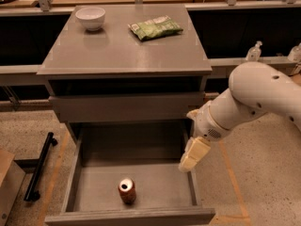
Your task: Pick coke can from middle drawer and place on counter
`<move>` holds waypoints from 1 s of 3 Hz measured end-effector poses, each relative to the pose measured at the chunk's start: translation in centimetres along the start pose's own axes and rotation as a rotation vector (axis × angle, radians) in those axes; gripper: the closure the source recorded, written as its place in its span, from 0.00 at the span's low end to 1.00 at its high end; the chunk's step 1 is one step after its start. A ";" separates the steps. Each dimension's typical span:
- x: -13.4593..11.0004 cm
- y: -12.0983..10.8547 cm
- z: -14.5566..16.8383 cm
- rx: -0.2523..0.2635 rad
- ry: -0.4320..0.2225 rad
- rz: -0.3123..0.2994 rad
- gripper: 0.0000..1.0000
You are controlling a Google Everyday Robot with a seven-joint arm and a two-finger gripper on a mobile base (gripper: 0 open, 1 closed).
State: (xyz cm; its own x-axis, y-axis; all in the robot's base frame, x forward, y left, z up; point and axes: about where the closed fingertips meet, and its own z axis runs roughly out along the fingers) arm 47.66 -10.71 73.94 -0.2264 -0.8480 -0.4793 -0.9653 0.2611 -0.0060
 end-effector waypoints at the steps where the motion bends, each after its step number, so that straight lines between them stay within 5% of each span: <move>1: -0.2 -0.4 3.6 0.006 -0.054 0.016 0.00; 3: -1.6 -0.4 12.3 -0.044 -0.095 -0.036 0.00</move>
Offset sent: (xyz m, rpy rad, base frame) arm 0.0286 0.0673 -0.1141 0.1071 -0.0285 0.0347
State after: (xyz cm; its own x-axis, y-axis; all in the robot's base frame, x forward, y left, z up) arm 49.98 -3.82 63.89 -0.1803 -0.8085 -0.5602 -0.9779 0.2088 0.0133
